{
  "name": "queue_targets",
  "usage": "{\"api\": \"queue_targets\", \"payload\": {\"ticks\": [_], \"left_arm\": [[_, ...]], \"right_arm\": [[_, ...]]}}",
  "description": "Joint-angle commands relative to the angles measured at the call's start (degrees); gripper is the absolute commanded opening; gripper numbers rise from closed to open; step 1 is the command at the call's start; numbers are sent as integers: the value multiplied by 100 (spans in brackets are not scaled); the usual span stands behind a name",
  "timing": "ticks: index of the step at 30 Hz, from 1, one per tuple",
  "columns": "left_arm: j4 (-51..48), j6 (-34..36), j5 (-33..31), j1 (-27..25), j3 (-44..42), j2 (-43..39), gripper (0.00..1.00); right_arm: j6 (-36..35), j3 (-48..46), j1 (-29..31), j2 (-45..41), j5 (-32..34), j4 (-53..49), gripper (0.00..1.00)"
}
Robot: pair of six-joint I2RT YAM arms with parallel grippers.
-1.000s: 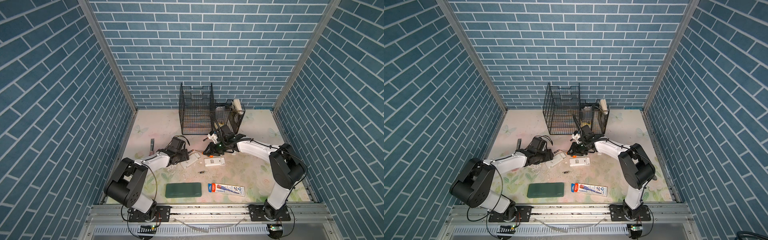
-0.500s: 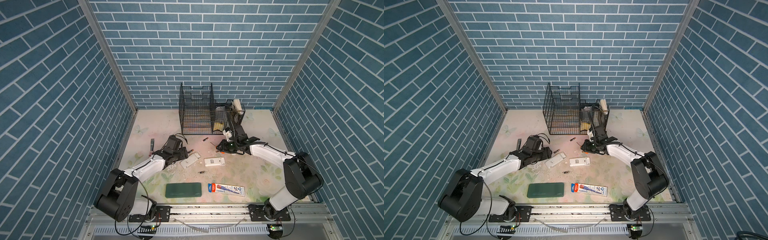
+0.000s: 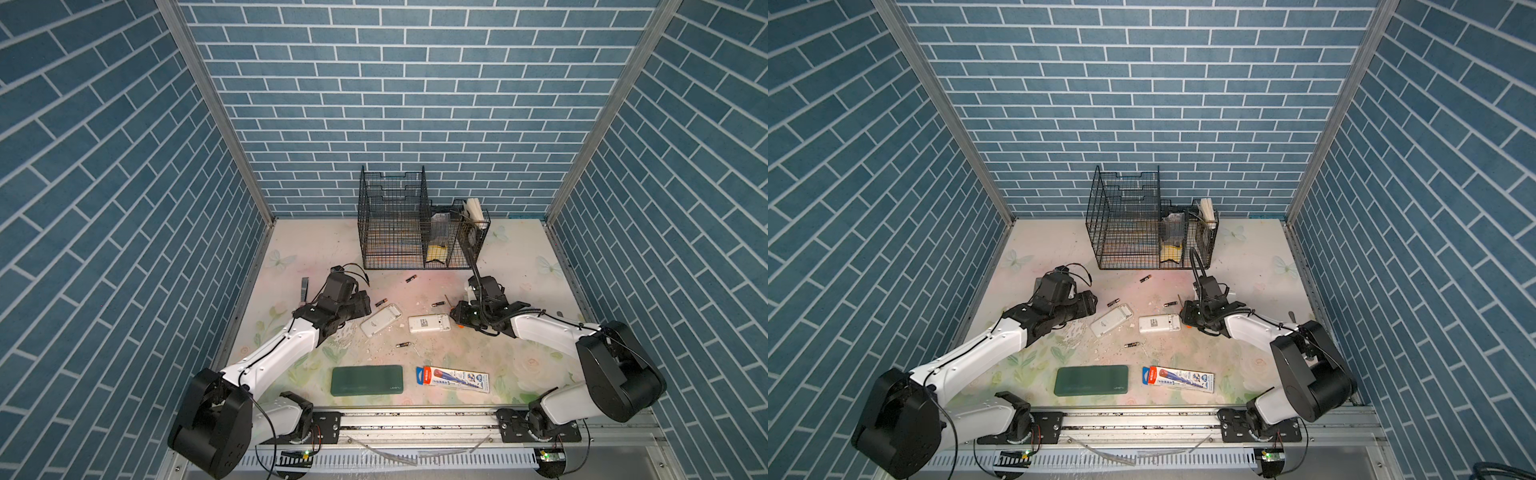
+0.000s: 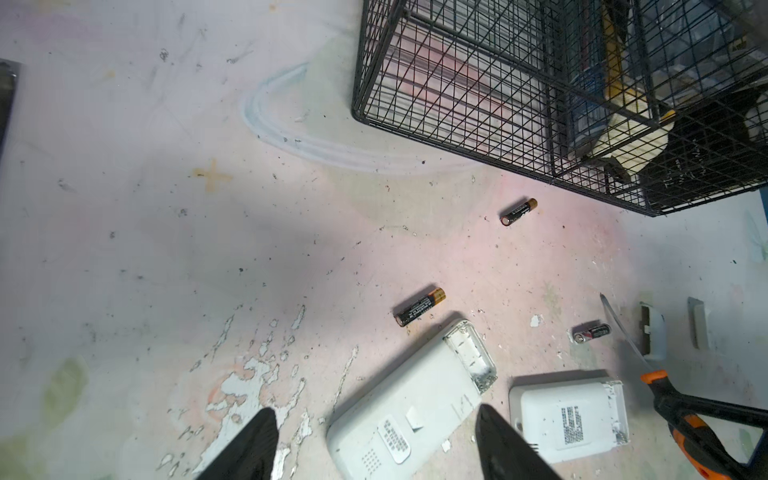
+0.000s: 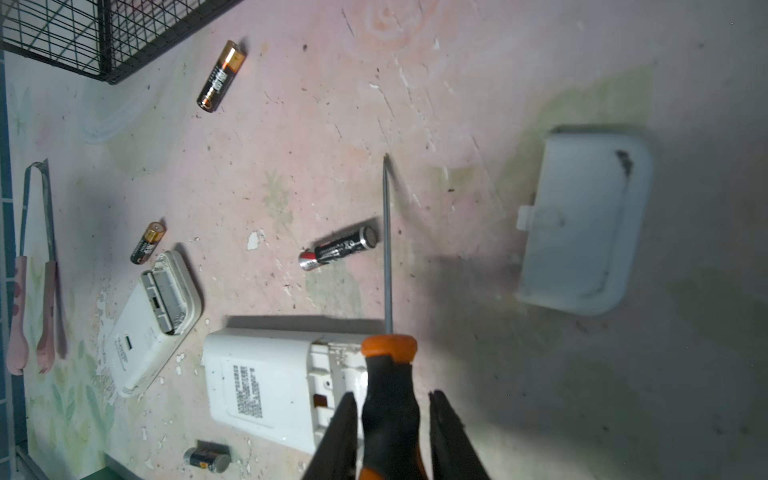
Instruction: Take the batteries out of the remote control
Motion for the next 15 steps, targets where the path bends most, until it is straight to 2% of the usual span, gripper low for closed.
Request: {"api": "queue_targets", "payload": {"ticks": [1,9,15], "left_arm": [[-245,68,-166,27,-29,-103,77],[-390,155,-296,76,-11,-138,79],[-460,379,-147,465,93,-311,86]], "right_arm": [[236,-257,-22,-71,219,-20,0],[-27,-274,-30,-271,310,-516,22],[-346,10,-31,-463,378,-1131,34]]}}
